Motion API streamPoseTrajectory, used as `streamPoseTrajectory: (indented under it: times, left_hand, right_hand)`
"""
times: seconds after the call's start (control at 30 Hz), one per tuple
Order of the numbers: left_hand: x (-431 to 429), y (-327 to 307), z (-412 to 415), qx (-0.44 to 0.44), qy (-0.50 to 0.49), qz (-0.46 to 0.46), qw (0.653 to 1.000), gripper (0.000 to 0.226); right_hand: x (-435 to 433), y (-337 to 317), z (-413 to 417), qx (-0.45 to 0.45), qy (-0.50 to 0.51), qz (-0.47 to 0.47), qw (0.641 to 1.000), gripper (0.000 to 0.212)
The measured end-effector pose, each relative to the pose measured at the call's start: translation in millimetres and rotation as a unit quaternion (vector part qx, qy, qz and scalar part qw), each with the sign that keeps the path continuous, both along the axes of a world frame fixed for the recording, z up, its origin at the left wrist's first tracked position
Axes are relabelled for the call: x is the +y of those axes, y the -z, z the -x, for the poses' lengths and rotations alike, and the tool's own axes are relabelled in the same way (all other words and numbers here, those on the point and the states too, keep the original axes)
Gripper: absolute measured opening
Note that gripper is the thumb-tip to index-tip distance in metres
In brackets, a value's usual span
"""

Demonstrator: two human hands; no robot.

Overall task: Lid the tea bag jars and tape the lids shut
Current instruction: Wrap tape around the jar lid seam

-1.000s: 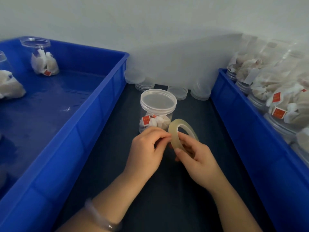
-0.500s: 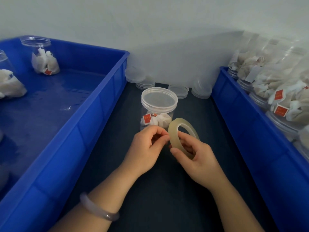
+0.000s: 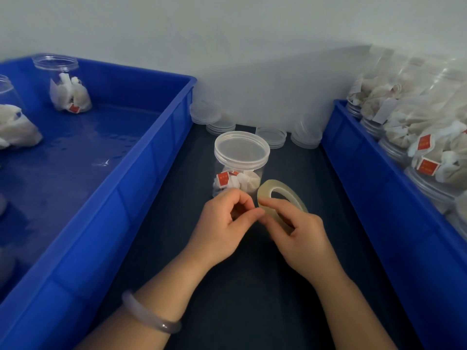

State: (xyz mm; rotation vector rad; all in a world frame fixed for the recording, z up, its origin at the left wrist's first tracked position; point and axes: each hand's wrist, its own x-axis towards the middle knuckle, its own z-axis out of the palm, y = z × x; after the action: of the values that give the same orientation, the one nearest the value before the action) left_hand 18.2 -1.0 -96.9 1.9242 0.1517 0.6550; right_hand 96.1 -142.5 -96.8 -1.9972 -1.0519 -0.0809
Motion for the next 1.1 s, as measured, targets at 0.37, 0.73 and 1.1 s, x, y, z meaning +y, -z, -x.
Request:
streamPoseTrajectory:
  times: [0.37,0.73,1.1]
  left_hand:
    - [-13,-7,-2,-0.087,-0.101,0.049,0.99,0.012]
    - [26,-14,-40,-0.082,-0.113,-0.037,0.989,0.1]
    - [27,-3,-52,-0.146,-0.135,-0.053,0.979,0.084]
  right_hand:
    - [-1,-54,-26,0.04,0.026,0.099,0.994,0.008]
    - [20,-91,-52,-0.016,-0.009,0.224,0.975,0.018]
    - [30,-76,-60,-0.008,-0.005,0.189,0.982,0.019]
